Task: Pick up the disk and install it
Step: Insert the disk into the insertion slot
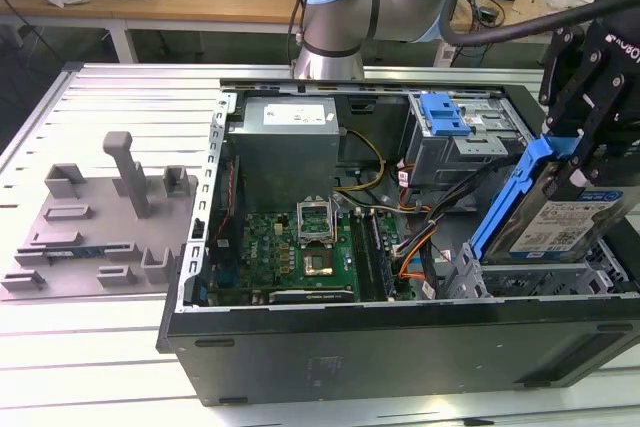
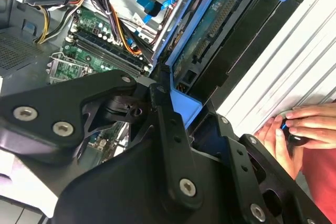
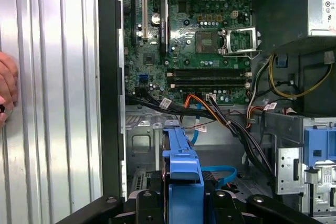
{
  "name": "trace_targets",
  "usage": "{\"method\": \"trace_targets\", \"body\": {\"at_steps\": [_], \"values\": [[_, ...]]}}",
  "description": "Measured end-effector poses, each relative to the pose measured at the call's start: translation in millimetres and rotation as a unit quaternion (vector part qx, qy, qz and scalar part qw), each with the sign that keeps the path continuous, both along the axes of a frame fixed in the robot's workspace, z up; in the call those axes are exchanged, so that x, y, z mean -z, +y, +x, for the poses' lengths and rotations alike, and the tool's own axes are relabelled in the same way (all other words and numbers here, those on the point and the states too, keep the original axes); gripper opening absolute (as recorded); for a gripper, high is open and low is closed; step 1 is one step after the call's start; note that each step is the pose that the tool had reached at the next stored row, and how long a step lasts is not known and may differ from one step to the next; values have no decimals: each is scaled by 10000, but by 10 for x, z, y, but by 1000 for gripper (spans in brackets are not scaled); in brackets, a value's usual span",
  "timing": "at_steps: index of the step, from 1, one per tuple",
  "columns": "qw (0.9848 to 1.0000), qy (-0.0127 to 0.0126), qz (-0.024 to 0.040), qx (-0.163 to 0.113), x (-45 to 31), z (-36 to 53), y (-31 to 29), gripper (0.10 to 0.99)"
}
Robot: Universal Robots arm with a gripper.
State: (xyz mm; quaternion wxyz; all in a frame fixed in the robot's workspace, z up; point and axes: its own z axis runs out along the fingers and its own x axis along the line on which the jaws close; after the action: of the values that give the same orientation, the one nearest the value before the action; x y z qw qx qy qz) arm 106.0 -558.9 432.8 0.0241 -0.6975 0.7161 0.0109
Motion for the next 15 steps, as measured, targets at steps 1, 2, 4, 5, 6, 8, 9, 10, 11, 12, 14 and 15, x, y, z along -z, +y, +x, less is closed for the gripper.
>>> {"method": "trace_targets", "body": {"at_steps": [1,2,4,5,6,8,9,10,11,12,14,15], "values": [[10000,0,-1,0,15,0,-1,369],[10000,0,0,0,38,0,-3,369],[10000,0,-1,0,83,0,-7,369],[10000,0,-1,0,121,0,-13,369],[10000,0,-1,0,153,0,-20,369],[10000,0,-1,0,187,0,-31,369],[10000,0,0,0,222,0,-43,369],[10000,0,0,0,263,0,-59,369],[10000,0,-1,0,289,0,-70,369],[10000,0,-1,0,306,0,-77,369],[10000,0,-2,0,337,0,-80,376],[10000,0,-3,-1,344,0,-80,435]]}}
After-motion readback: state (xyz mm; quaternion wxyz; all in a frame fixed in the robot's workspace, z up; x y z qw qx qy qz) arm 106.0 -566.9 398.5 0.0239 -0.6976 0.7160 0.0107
